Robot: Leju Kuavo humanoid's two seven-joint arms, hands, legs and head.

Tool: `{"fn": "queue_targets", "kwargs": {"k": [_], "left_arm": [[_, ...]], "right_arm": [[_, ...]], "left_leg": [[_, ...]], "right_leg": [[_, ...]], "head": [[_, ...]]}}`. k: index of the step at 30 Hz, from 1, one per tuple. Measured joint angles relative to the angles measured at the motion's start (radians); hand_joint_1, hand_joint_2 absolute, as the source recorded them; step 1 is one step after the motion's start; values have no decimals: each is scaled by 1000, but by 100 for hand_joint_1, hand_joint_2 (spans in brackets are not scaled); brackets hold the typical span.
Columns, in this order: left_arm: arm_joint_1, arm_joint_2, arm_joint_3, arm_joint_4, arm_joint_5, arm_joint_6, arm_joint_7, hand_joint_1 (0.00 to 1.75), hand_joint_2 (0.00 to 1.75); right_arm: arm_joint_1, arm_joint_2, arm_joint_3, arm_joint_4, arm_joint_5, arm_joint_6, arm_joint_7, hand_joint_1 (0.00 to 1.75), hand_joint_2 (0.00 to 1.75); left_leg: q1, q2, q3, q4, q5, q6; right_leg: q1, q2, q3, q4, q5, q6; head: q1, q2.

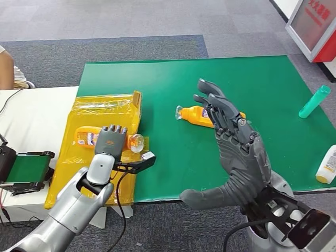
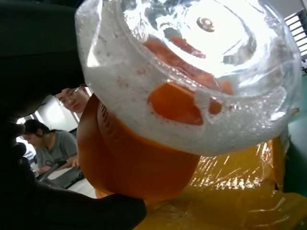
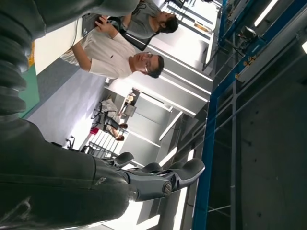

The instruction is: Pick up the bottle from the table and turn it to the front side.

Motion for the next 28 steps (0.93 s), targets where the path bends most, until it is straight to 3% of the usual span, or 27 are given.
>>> {"fn": "queue_targets", "kwargs": {"k": [2,6,23,28], "left_arm": [[-7,0,-14,17,0,0,1,175,175],[-20,-4,-36,46,0,2,0,0,175],[-20,-20,-60,89,0,51,-32,0,175],[-13,-34,-37,88,1,82,-84,0,175]], "right_arm": [[3,-1,0,-1,-3,1,-3,0,175],[9,-4,0,-4,-7,5,-7,0,175],[26,-14,3,-27,13,1,-17,0,175],[29,-16,3,-28,26,-4,-17,0,175]], "left_leg": [[0,0,0,0,0,0],[0,0,0,0,0,0],[0,0,0,0,0,0],[0,0,0,0,0,0]], "right_leg": [[0,0,0,0,0,0],[0,0,0,0,0,0],[0,0,0,0,0,0],[0,0,0,0,0,0]], "head": [[0,0],[0,0],[0,0],[0,0]]}}
